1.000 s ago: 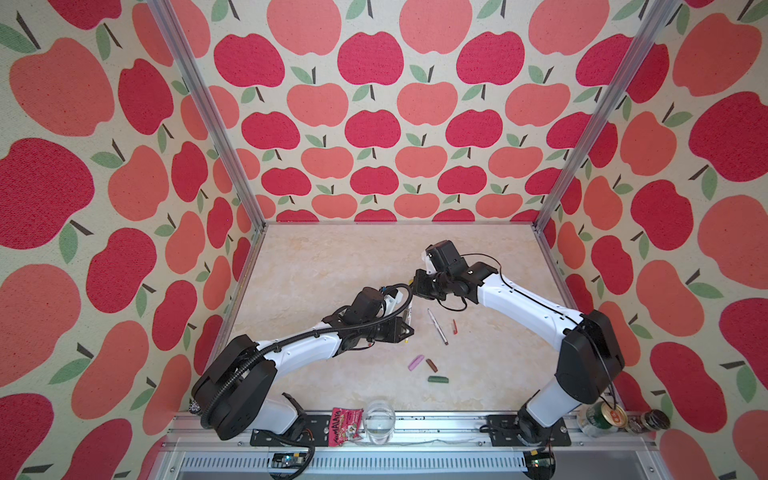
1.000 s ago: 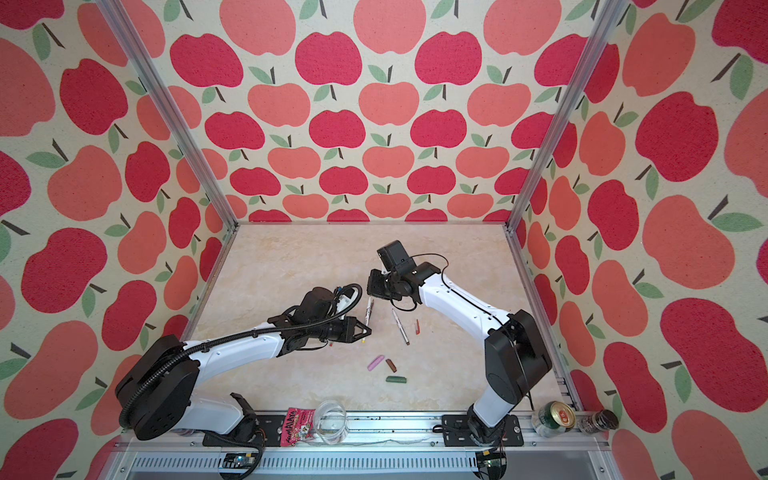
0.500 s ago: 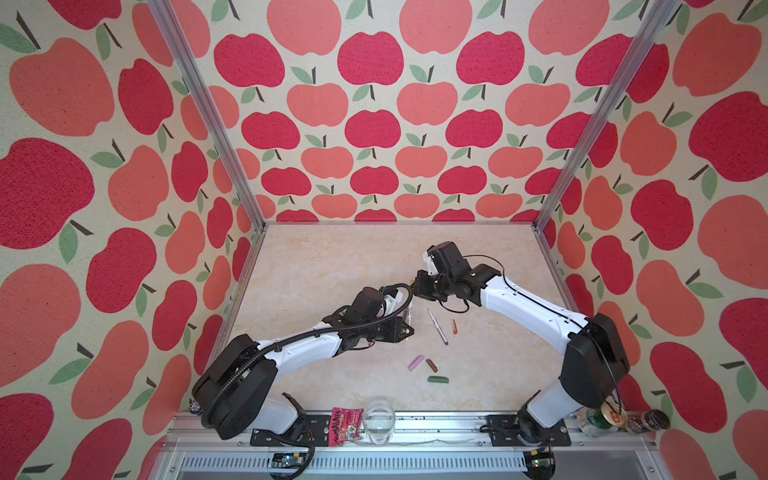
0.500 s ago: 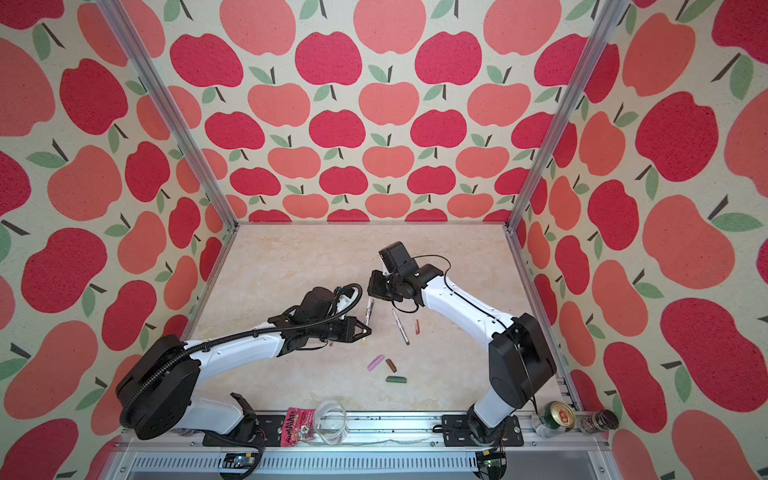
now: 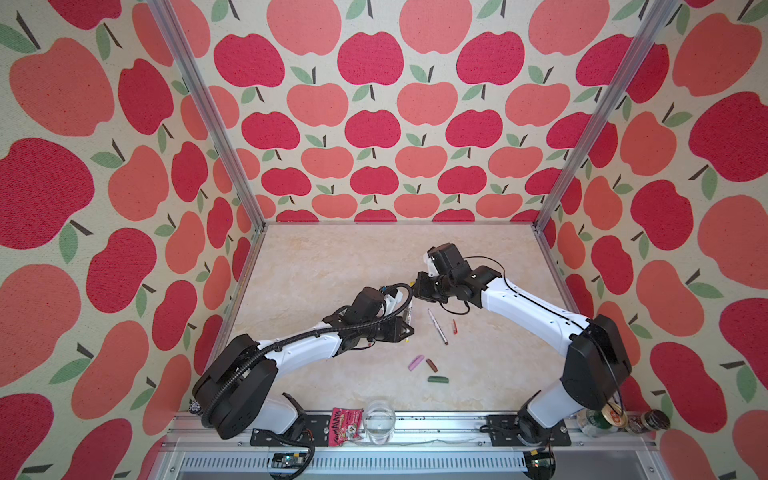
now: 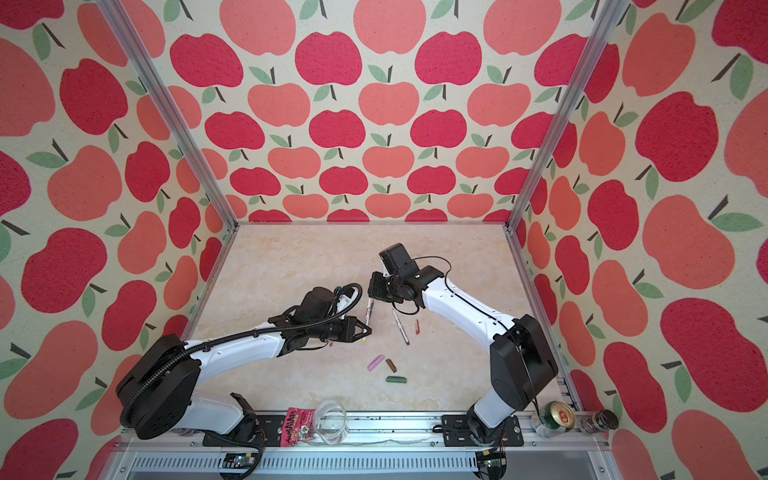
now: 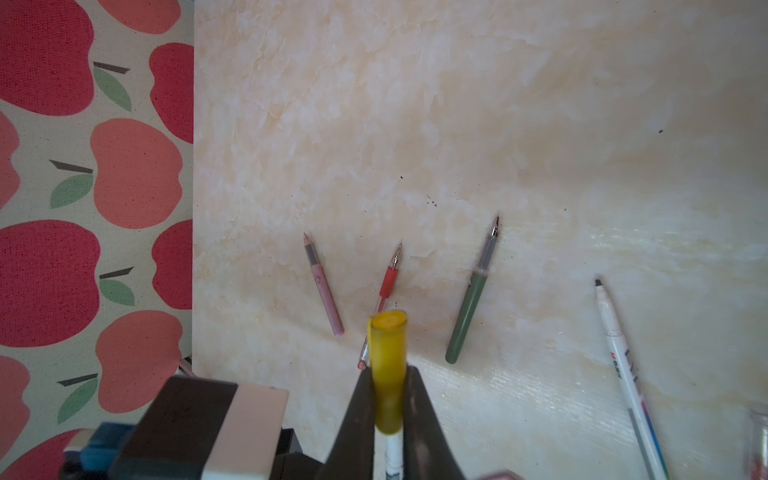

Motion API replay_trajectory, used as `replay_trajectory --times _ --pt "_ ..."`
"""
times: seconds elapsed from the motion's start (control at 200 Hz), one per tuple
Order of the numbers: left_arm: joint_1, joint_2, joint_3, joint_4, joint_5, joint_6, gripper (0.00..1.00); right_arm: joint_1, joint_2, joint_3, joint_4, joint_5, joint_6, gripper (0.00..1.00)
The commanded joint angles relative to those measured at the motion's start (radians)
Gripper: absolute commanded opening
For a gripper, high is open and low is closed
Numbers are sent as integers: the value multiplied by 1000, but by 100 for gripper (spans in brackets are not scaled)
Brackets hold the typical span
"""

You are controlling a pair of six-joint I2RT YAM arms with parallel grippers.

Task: Insert the pens into the pen caps
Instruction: 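Move the yellow cap above the white marker tip with the right gripper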

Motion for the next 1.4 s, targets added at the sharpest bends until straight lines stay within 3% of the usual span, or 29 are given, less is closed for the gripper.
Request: replay_trajectory --times 0.0,1.396 --pt "-5 -3 25 22 -1 -6 0 10 -18 -14 -11 9 -3 9" --pt "-7 -16 10 31 -27 -13 0 31 -44 -42 15 34 -12 8"
